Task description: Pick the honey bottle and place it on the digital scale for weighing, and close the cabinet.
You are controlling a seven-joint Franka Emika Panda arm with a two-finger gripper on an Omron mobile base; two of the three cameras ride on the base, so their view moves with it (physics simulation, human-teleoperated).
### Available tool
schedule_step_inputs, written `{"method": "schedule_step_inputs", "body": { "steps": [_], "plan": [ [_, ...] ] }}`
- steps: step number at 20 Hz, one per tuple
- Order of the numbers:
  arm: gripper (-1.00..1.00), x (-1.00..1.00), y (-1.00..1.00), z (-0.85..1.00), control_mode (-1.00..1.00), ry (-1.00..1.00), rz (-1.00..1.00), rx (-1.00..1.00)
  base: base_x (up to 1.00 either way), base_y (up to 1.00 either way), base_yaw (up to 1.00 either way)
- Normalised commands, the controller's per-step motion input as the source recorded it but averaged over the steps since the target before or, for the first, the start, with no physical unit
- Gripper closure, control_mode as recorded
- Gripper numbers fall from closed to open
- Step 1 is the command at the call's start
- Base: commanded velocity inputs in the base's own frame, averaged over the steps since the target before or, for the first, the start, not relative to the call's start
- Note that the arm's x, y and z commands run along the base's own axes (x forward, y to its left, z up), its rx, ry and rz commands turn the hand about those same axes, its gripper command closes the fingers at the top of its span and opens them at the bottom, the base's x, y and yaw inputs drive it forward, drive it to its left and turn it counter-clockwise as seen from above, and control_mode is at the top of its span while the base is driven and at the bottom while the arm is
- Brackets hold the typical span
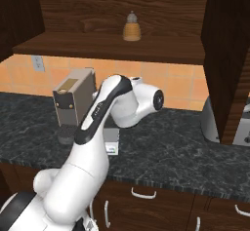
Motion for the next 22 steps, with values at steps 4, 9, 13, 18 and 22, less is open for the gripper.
{"method": "schedule_step_inputs", "body": {
  "steps": [4,9,13,18,22],
  "plan": [
    [1.00,0.16,0.09,-0.89,-1.00,0.03,0.24,-0.09,0.00,0.00,0.00],
    [1.00,0.26,0.12,-0.59,-1.00,0.12,0.04,-0.12,0.00,0.00,0.00],
    [1.00,0.58,0.01,-0.53,-1.00,0.12,0.13,0.00,0.00,0.00,0.00],
    [1.00,0.35,0.01,-0.54,-1.00,0.04,0.19,0.13,0.00,0.00,0.00],
    [1.00,0.20,0.00,-0.40,-1.00,0.00,0.20,0.21,0.00,0.00,0.00]
  ]
}}
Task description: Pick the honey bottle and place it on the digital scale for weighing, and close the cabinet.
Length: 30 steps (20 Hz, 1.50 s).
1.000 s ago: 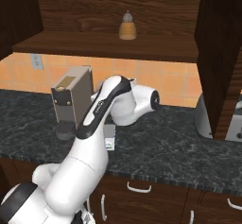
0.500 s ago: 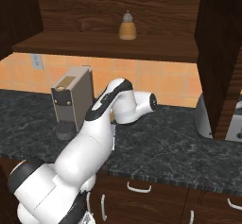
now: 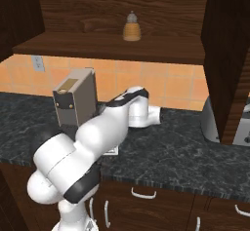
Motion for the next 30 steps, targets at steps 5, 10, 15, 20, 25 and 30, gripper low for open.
{"method": "schedule_step_inputs", "body": {
  "steps": [5,10,15,20,25,30],
  "plan": [
    [1.00,0.16,0.00,-0.35,-1.00,0.00,0.11,0.05,0.00,0.00,0.00],
    [1.00,0.12,0.00,-0.38,-1.00,0.00,0.05,0.00,0.00,0.00,0.00],
    [1.00,0.10,0.07,-0.31,-1.00,0.00,0.03,0.00,0.00,0.00,0.00],
    [1.00,0.18,0.10,-0.24,-1.00,0.00,0.01,0.02,0.00,0.00,0.00],
    [1.00,0.37,0.00,-0.13,-1.00,0.00,0.01,0.02,0.00,0.00,0.00],
    [1.00,0.02,0.07,-0.26,-1.00,0.00,0.01,0.00,0.00,0.00,0.00]
  ]
}}
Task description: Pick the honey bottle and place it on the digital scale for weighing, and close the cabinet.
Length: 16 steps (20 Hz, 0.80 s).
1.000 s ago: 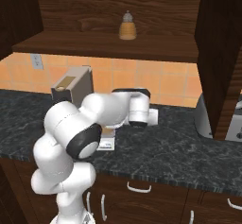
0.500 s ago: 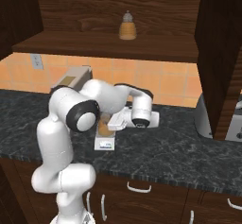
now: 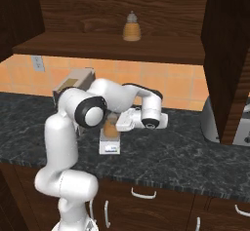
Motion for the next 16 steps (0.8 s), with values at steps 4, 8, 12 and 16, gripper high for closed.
{"method": "schedule_step_inputs", "body": {
  "steps": [4,8,12,16],
  "plan": [
    [-1.00,-0.26,0.44,-0.42,-1.00,0.00,0.00,0.00,0.00,0.00,0.00],
    [-1.00,-0.22,0.18,-0.06,-1.00,-0.02,0.00,0.01,0.00,0.00,0.00],
    [-1.00,-0.13,0.02,0.10,-1.00,-0.03,0.00,0.01,0.00,0.00,0.00],
    [-1.00,-0.01,0.00,0.12,-1.00,0.00,0.00,0.00,0.00,0.00,0.00]
  ]
}}
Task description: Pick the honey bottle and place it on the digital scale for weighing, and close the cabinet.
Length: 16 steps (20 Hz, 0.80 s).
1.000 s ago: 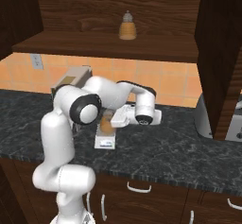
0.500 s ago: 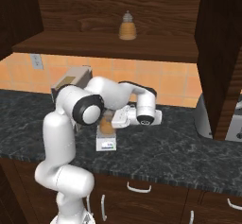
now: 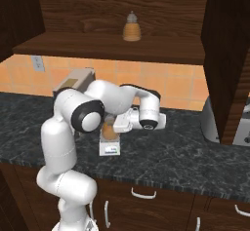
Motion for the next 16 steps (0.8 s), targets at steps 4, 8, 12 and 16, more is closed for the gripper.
{"method": "schedule_step_inputs", "body": {
  "steps": [4,8,12,16],
  "plan": [
    [-1.00,0.00,-0.05,0.09,-1.00,0.00,0.00,0.01,0.00,0.00,0.00],
    [-1.00,-0.16,-0.31,0.14,-1.00,-0.05,-0.02,0.08,0.00,0.00,0.00],
    [-1.00,-0.50,-0.39,0.44,-1.00,-0.19,-0.14,0.13,0.00,0.00,0.00],
    [-1.00,-0.50,-0.44,0.58,-1.00,-0.19,-0.18,0.13,0.00,0.00,0.00]
  ]
}}
